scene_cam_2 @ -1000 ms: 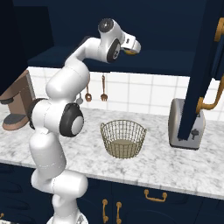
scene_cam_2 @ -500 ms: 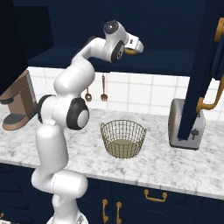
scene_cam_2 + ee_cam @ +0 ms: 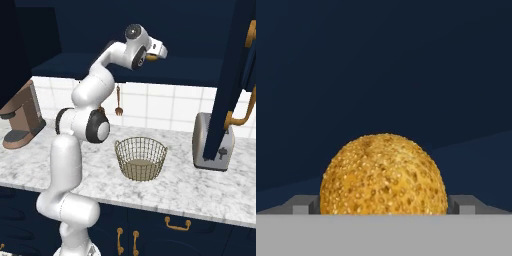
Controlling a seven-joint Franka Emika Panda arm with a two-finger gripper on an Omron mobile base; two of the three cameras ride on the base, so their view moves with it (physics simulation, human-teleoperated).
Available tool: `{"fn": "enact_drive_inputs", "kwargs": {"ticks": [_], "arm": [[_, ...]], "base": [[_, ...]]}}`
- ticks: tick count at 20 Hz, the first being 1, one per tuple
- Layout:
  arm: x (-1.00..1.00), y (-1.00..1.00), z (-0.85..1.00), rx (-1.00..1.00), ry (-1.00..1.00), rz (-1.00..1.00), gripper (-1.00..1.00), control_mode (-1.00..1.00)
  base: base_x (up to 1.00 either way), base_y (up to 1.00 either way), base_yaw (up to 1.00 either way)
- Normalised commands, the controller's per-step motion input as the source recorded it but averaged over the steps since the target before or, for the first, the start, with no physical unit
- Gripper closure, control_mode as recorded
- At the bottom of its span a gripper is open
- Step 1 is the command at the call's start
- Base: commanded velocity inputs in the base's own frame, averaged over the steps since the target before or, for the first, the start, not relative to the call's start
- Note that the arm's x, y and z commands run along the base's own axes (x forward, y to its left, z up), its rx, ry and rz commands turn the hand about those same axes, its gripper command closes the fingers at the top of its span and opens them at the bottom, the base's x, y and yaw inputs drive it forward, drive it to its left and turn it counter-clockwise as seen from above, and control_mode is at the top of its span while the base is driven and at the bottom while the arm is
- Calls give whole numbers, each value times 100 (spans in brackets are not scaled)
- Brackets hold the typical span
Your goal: Open the cabinet, pick up the bread from the cabinet and place it in the basket. Then move the basket to the dining counter.
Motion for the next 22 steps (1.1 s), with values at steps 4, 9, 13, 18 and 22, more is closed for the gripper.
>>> {"fn": "enact_drive_inputs", "kwargs": {"ticks": [4,9,13,18,22], "arm": [[39,0,-24,0,0,2,100,-100],[-5,0,-12,0,-4,2,100,-100],[-92,10,0,0,-30,3,100,-100],[-90,26,-33,0,-43,8,100,-100],[-67,4,-17,1,-43,11,100,-100]], "base": [[0,0,0],[0,0,0],[0,0,0],[0,0,0],[0,0,0]]}}
